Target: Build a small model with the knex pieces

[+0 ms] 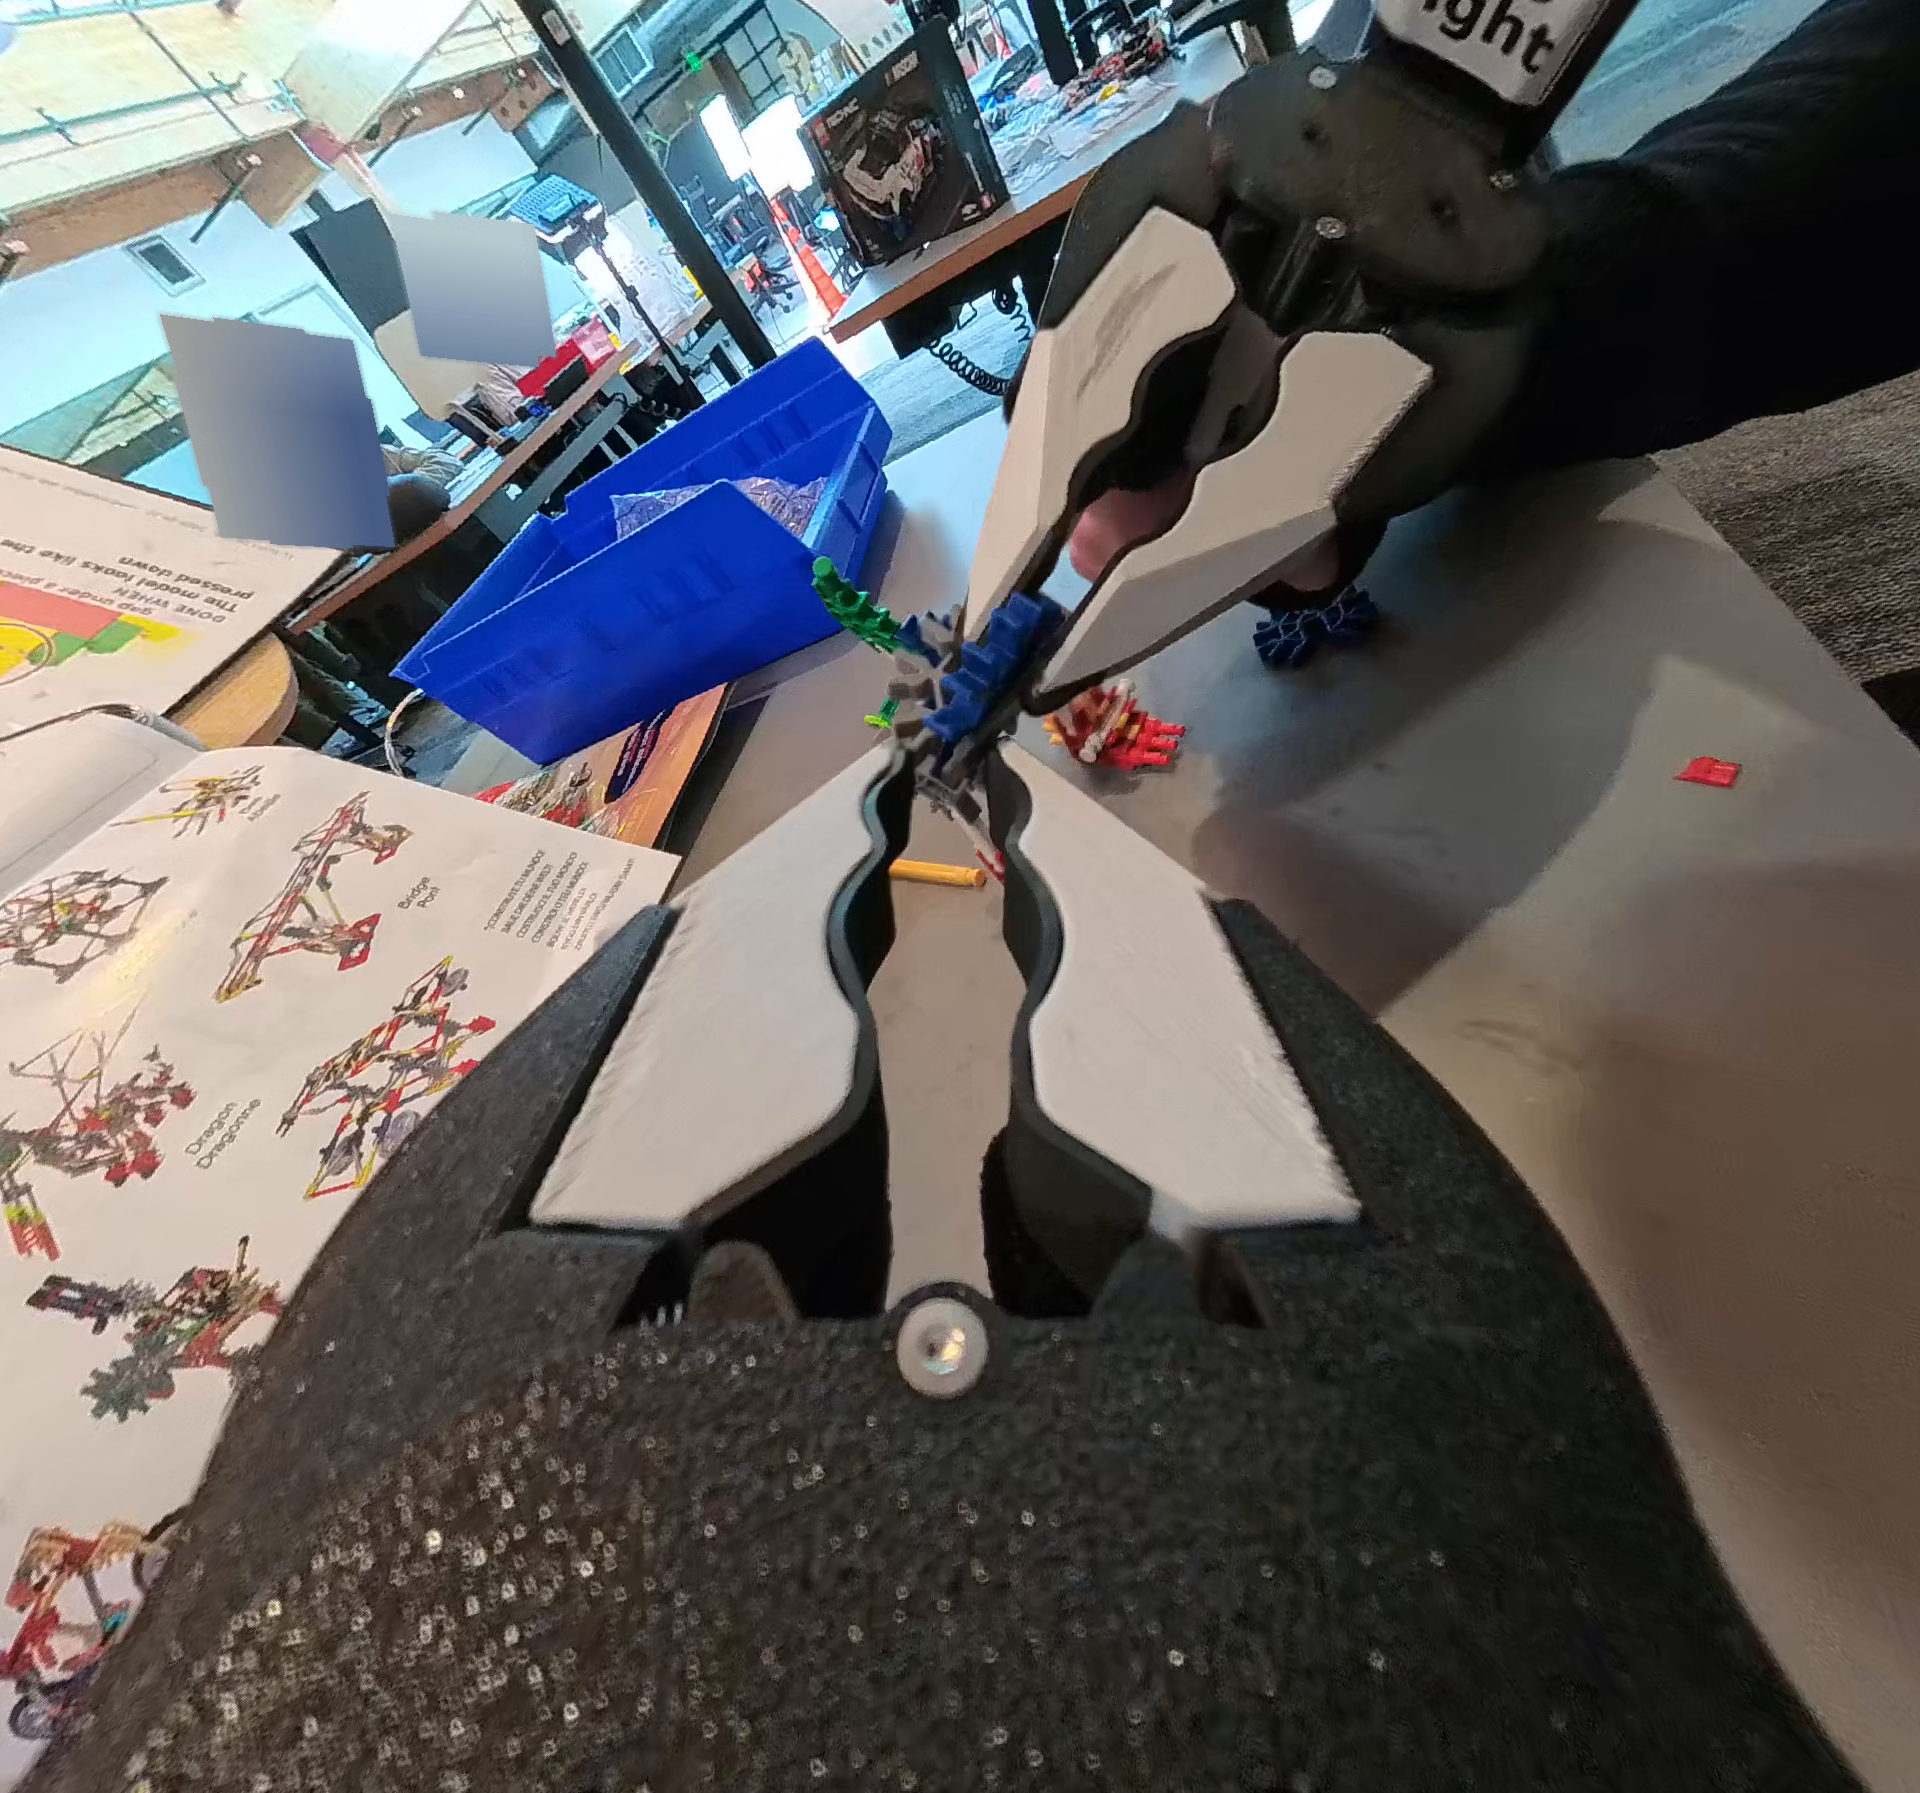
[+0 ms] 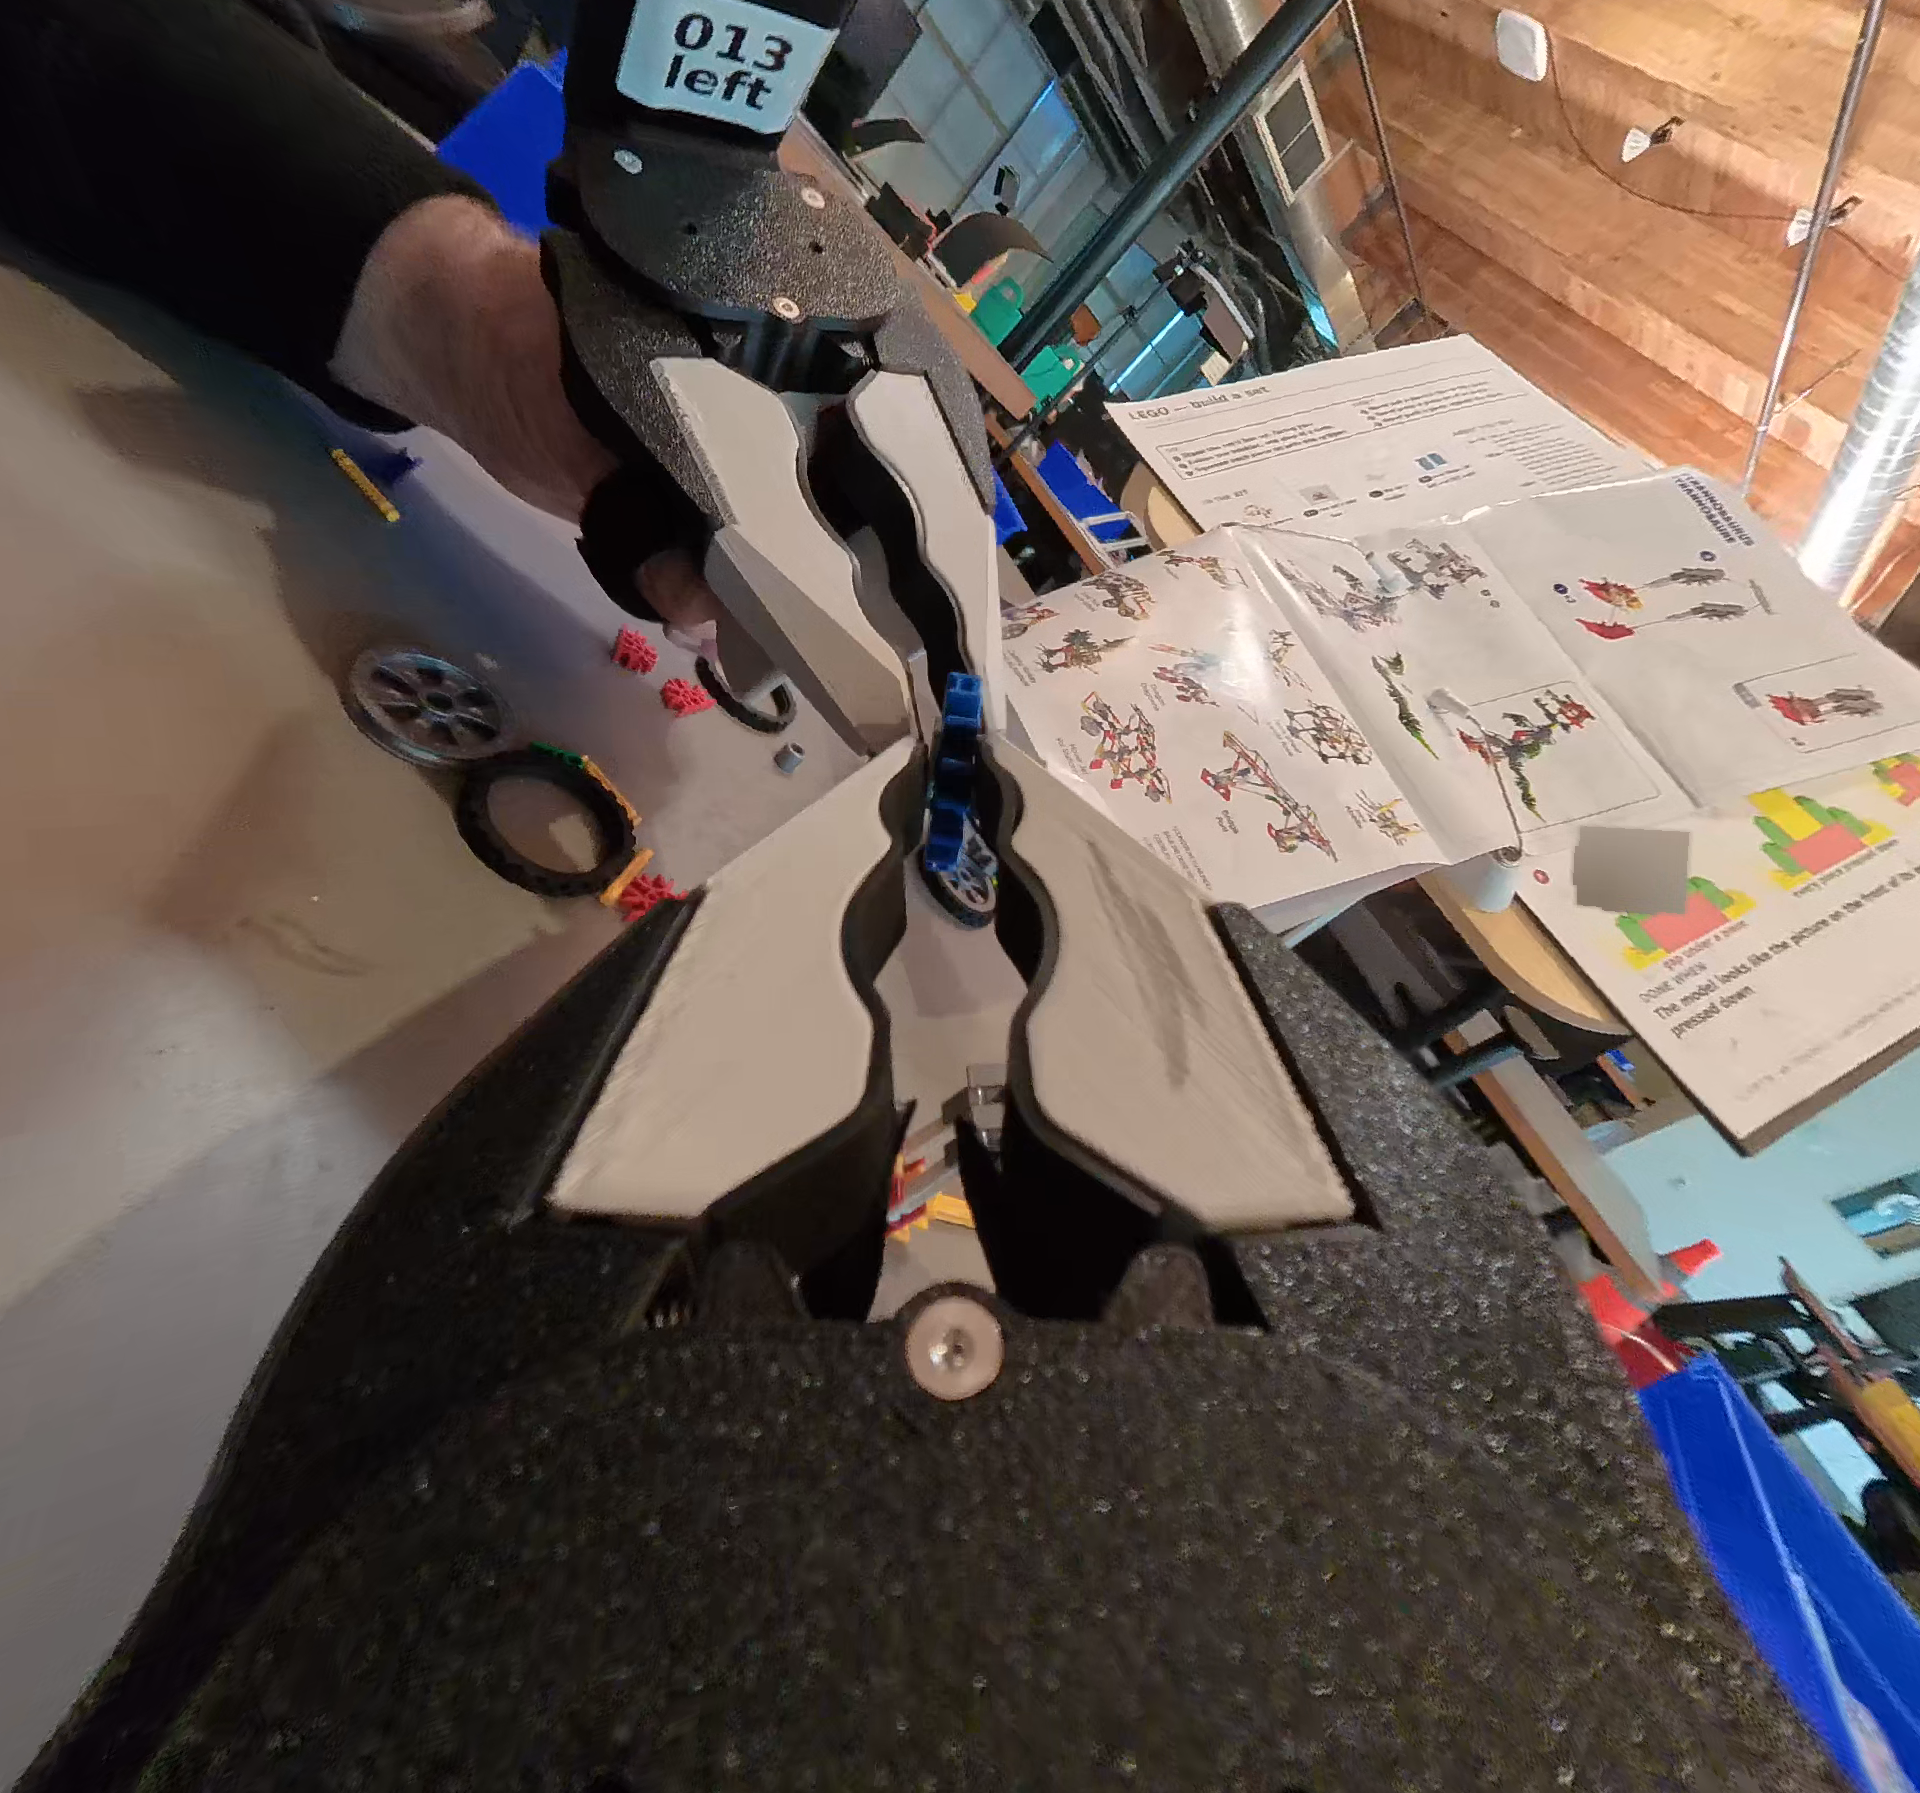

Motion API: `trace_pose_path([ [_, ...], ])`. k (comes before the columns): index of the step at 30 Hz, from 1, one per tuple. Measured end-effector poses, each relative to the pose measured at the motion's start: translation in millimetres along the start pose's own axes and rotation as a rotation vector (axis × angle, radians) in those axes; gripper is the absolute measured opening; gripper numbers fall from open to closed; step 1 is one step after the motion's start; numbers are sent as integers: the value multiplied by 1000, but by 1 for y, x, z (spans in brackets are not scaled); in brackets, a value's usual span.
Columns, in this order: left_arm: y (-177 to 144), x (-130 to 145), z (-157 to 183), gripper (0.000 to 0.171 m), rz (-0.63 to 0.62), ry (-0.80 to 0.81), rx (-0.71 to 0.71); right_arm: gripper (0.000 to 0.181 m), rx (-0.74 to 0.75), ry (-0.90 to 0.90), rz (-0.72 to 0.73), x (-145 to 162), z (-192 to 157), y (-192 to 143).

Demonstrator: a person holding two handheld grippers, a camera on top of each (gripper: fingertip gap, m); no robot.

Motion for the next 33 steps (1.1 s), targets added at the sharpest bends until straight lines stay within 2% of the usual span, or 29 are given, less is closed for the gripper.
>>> trace_pose_path([
  [9,0,-1,0,11,-5,21,-11,6,-34,84,15,-2,1,-1],
  [22,-1,2,-3,10,-72,87,-50,9,-45,95,-18,3,2,-1],
  [33,-1,2,-4,10,-68,81,-47,6,-44,122,-29,4,4,-1],
])
Point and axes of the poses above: each gripper's, where its closed fingertips meet, y out along the fingers, x out of its underside, z = x × y across the jaws, the point moved 2 cm from there along -y, back along the fingers, and after that the axes turned 9 degrees about x, right-handed, at the moved point
